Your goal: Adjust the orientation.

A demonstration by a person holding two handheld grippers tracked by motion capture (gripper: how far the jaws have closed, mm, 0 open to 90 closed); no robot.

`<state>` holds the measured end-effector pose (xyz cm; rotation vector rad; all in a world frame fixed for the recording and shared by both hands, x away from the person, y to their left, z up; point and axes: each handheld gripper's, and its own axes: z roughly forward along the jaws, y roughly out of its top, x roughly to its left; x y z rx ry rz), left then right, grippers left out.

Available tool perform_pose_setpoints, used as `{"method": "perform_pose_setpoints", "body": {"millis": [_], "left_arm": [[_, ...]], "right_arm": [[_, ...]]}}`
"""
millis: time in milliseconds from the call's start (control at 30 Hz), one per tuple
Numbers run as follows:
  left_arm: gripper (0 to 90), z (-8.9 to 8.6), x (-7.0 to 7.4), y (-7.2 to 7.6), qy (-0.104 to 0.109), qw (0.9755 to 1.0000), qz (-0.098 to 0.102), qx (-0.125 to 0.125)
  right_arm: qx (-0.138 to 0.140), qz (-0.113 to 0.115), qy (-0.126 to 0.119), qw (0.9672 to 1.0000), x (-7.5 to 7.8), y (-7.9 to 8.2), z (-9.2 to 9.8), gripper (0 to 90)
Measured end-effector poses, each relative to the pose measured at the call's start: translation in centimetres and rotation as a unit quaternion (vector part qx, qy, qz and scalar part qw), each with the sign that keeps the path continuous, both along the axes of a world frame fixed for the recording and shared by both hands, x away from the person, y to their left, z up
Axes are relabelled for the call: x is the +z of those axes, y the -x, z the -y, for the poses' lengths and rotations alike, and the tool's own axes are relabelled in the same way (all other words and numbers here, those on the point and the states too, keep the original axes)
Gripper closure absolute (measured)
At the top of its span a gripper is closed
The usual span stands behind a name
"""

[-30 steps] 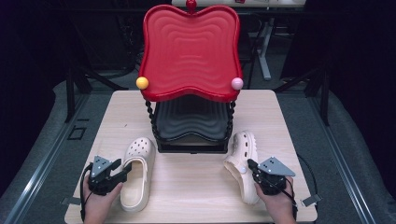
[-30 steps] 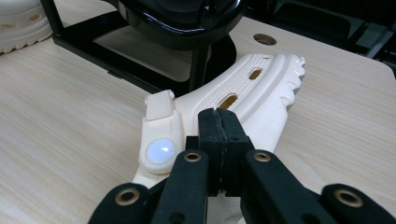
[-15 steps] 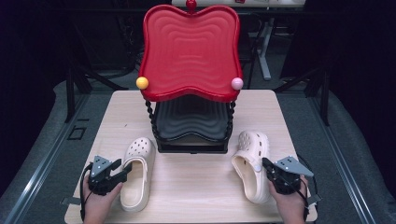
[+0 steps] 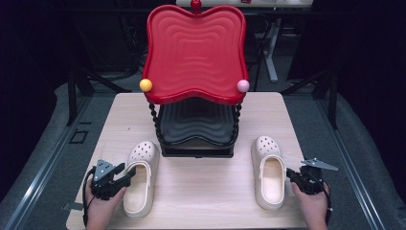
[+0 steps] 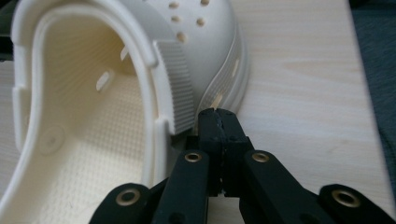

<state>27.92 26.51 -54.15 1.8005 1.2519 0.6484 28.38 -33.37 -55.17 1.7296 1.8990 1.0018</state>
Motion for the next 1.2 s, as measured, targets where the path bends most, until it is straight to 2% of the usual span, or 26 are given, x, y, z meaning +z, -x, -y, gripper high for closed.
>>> {"method": "perform_pose_setpoints", "body": {"millis": [100, 200, 267, 300, 333, 367, 400, 433, 500, 667, 733, 800, 1033, 1200], "left_arm": [[51.3, -0.1, 0.0, 0.0, 0.000, 1.0000, -0.002, 0.000], [51.2, -0.2, 0.0, 0.0, 0.002, 1.0000, 0.001, 0.001], [51.2, -0.2, 0.0, 0.0, 0.002, 1.0000, 0.000, 0.002], [51.3, -0.2, 0.0, 0.0, 0.002, 1.0000, 0.000, 0.002], [51.3, -0.1, 0.0, 0.0, 0.001, 1.0000, -0.002, 0.001], [51.3, -0.1, 0.0, 0.0, 0.001, 1.0000, -0.002, 0.001], [51.3, -0.1, 0.0, 0.0, 0.001, 1.0000, -0.001, 0.001], [51.3, -0.1, 0.0, 0.0, 0.001, 1.0000, -0.001, 0.001], [51.2, 0.0, 0.0, 0.0, 0.000, 1.0000, -0.002, 0.001], [51.2, -0.1, 0.0, 0.0, 0.001, 1.0000, -0.002, 0.001], [51.2, -0.1, -0.1, -0.1, 0.001, 1.0000, -0.004, 0.001], [51.2, -0.1, -0.1, -0.1, 0.000, 1.0000, -0.005, 0.000], [51.2, -0.1, 0.0, 0.0, 0.001, 1.0000, -0.002, 0.001], [51.2, -0.1, -0.1, 0.0, 0.001, 1.0000, -0.003, 0.001]], "right_arm": [[-0.005, 0.008, 0.014, 0.9999, 0.1, -0.1, -0.3, 90.0], [-0.018, 0.037, 0.021, 0.9989, 0.9, 0.4, -0.5, 90.0], [-0.026, 0.065, 0.016, 0.9974, 1.7, 0.9, -0.6, 90.0], [-0.026, 0.065, 0.016, 0.9974, 1.7, 0.9, -0.6, 90.0], [-0.027, 0.103, 0.003, 0.9943, 2.7, 1.6, -0.8, 90.0], [-0.026, 0.111, 0.008, 0.9935, 3.0, 1.8, -0.8, 90.0], [-0.024, 0.134, 0.005, 0.9907, 3.3, 2.0, -1.1, 90.0], [-0.024, 0.134, 0.005, 0.9907, 3.3, 2.0, -1.1, 90.0], [-0.015, 0.150, 0.008, 0.9886, 3.7, 2.2, -1.6, 90.0], [-0.010, 0.134, 0.013, 0.9909, 3.1, 1.4, -1.9, 89.9], [-0.010, 0.128, 0.006, 0.9917, 3.0, 1.2, -1.8, 89.8], [-0.011, 0.130, 0.009, 0.9914, 3.0, 1.2, -1.9, 89.6], [-0.007, 0.145, 0.034, 0.9888, 3.5, 1.8, -2.5, 79.4], [-0.005, 0.135, 0.068, 0.9885, 3.3, 2.1, -2.9, 69.8]]}}
